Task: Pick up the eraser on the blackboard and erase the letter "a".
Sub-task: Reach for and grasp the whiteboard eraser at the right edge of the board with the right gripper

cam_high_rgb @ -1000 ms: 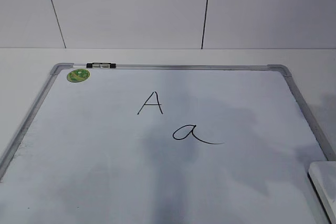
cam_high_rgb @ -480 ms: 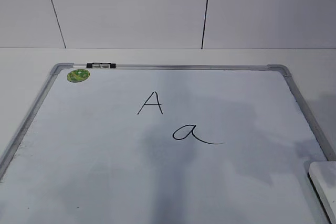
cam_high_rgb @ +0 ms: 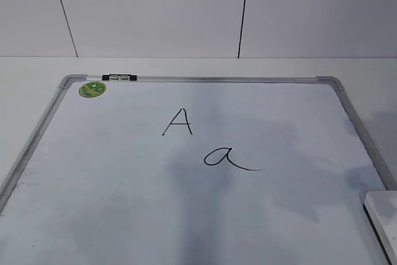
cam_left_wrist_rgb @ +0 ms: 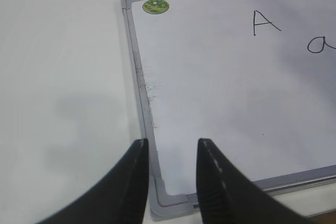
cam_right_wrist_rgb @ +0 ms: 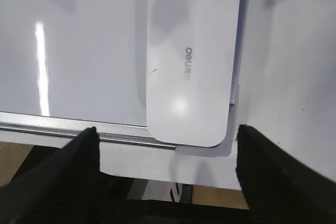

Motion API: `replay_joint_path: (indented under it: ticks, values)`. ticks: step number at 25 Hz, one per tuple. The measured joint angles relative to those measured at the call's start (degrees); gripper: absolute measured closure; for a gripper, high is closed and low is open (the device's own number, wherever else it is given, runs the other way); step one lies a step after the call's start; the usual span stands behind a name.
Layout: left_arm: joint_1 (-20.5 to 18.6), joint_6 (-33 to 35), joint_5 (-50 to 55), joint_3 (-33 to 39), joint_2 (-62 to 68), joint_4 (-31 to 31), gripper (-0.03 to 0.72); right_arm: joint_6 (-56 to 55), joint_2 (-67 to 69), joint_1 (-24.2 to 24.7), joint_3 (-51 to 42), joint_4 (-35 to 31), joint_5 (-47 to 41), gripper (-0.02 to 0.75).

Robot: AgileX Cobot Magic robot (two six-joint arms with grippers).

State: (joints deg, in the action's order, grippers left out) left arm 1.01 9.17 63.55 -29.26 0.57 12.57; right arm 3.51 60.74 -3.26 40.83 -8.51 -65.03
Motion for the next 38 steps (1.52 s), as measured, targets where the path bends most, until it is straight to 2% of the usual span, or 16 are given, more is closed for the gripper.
replay_joint_path:
  ticks: [19, 27, 38]
  values:
    - [0.0, 0.0, 0.0, 0.0, 0.0, 0.0, 0.453, -0.2, 6.1, -0.1, 0.1, 1.8, 2.5, 0.094]
    - [0.0, 0.0, 0.0, 0.0, 0.0, 0.0, 0.453, -0.7, 9.8, -3.9, 0.3, 3.1, 4.8, 0.094]
    - [0.0, 0.0, 0.0, 0.0, 0.0, 0.0, 0.453, -1.7, 13.3, -4.0, 0.3, 4.5, 6.5, 0.094]
